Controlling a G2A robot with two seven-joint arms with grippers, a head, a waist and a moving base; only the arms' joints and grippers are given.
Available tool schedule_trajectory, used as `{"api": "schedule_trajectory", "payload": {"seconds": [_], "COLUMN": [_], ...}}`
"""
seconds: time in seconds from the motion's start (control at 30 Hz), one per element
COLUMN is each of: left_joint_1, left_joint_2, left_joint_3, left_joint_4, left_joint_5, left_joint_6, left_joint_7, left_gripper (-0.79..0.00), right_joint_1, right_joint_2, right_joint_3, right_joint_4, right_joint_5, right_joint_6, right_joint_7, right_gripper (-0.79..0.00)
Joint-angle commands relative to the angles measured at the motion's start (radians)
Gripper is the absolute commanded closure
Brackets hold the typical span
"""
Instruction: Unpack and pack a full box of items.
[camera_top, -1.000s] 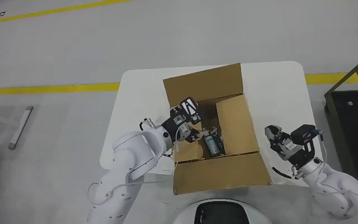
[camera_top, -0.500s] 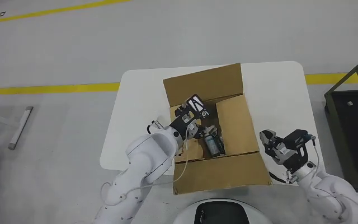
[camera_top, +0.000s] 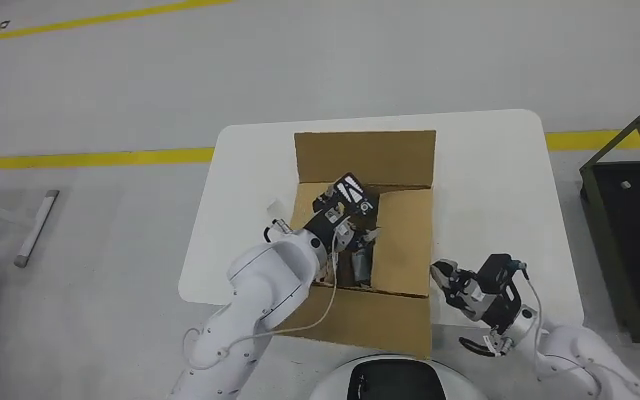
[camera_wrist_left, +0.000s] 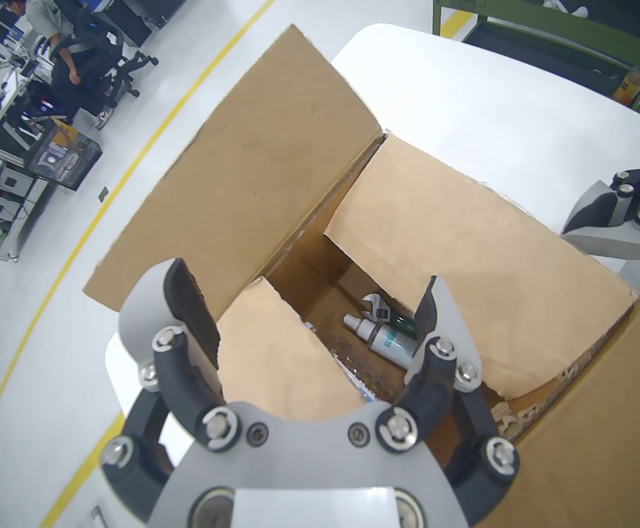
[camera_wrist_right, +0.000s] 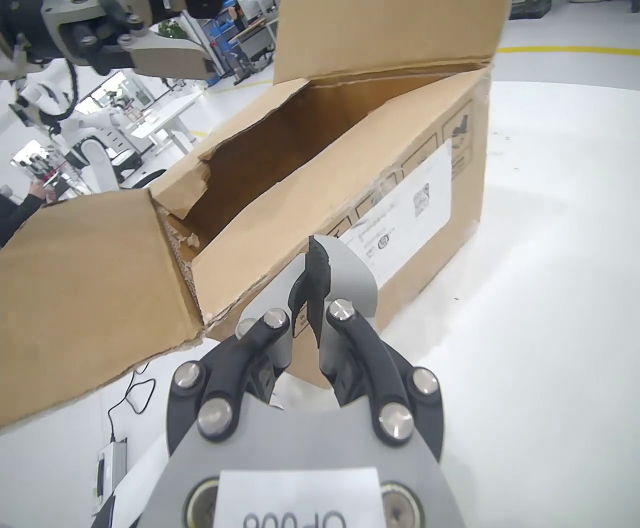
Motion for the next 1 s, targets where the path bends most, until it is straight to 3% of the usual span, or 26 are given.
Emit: {"api": "schedule_trajectory", "payload": {"seconds": [0.0, 0.17, 0.3, 0.5, 0.57, 0.63, 0.67, 0.97], "left_joint_1": [0.011, 0.022, 0.021, 0.013, 0.014, 0.019, 0.021, 0.041], "left_joint_2": [0.000, -0.003, -0.006, -0.014, -0.015, -0.019, -0.020, -0.027], "left_joint_3": [0.003, 0.020, 0.065, 0.122, 0.126, 0.120, 0.116, 0.090], "left_joint_4": [-0.003, -0.021, -0.009, 0.023, 0.034, 0.039, 0.041, 0.026], "left_joint_5": [0.007, 0.030, 0.141, 0.291, 0.330, 0.332, 0.329, 0.340], "left_joint_6": [0.010, 0.052, 0.052, 0.054, 0.059, 0.075, 0.080, 0.086], "left_joint_7": [-0.051, -0.173, -0.252, -0.290, -0.306, -0.333, -0.340, -0.341], "left_gripper": [-0.785, -0.785, -0.785, -0.785, -0.517, -0.092, 0.000, 0.000], "right_joint_1": [0.001, 0.002, 0.006, 0.007, 0.006, 0.006, 0.005, 0.004], "right_joint_2": [0.001, 0.002, 0.002, 0.002, 0.002, 0.002, 0.002, 0.004], "right_joint_3": [-0.006, 0.009, 0.029, 0.051, 0.058, 0.063, 0.066, 0.081], "right_joint_4": [0.003, 0.012, 0.003, -0.014, -0.021, -0.025, -0.027, -0.037], "right_joint_5": [-0.012, -0.013, -0.003, 0.005, 0.010, 0.013, 0.014, 0.002], "right_joint_6": [-0.017, -0.008, 0.010, 0.027, 0.034, 0.036, 0.037, 0.029], "right_joint_7": [0.000, -0.015, -0.025, -0.040, -0.048, -0.049, -0.049, -0.045], "right_gripper": [0.000, 0.000, 0.000, 0.000, 0.000, 0.000, 0.000, 0.000]}}
